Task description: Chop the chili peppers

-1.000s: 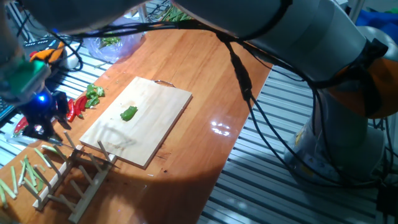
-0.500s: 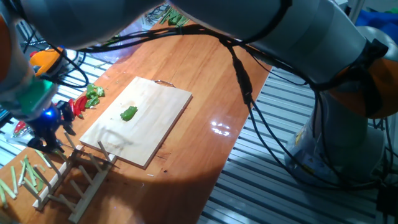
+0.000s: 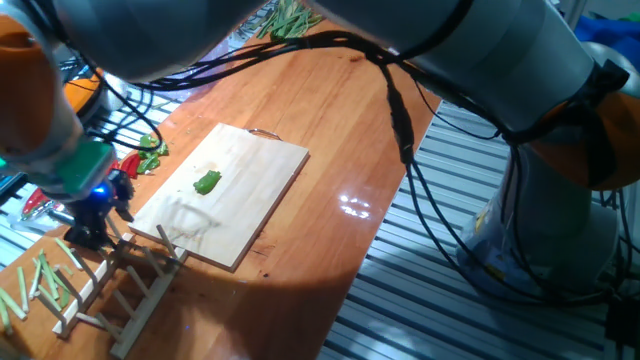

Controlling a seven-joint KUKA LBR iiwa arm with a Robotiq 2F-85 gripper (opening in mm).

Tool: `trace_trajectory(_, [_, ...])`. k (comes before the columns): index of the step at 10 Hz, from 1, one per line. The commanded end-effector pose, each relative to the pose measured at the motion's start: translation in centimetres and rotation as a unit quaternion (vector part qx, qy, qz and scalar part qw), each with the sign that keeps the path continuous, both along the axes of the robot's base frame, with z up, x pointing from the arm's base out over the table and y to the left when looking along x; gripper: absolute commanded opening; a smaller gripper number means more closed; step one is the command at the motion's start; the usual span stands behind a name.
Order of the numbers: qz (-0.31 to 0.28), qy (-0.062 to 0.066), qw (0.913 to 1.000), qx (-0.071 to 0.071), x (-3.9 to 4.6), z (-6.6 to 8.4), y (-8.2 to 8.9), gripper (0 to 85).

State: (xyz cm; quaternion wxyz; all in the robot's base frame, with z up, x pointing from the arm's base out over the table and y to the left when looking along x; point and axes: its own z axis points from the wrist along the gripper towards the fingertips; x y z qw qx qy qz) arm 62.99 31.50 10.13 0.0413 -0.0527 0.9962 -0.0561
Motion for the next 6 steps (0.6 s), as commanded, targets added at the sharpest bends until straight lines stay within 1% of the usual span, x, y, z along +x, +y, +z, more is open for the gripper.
trace_trajectory(1, [-0.003, -0.003, 1.0000, -0.003, -0.02, -0.27, 0.19, 51.0])
trace_trajectory(3, [-0.005, -0.004, 1.0000, -0.004, -0.01, -0.43, 0.26, 51.0])
trace_trajectory(4, [-0.005, -0.004, 1.0000, -0.007, 0.01, -0.53, 0.24, 34.0])
trace_trajectory(6, [-0.014, 0.004, 0.9998, -0.012, 0.11, -0.89, 0.22, 34.0])
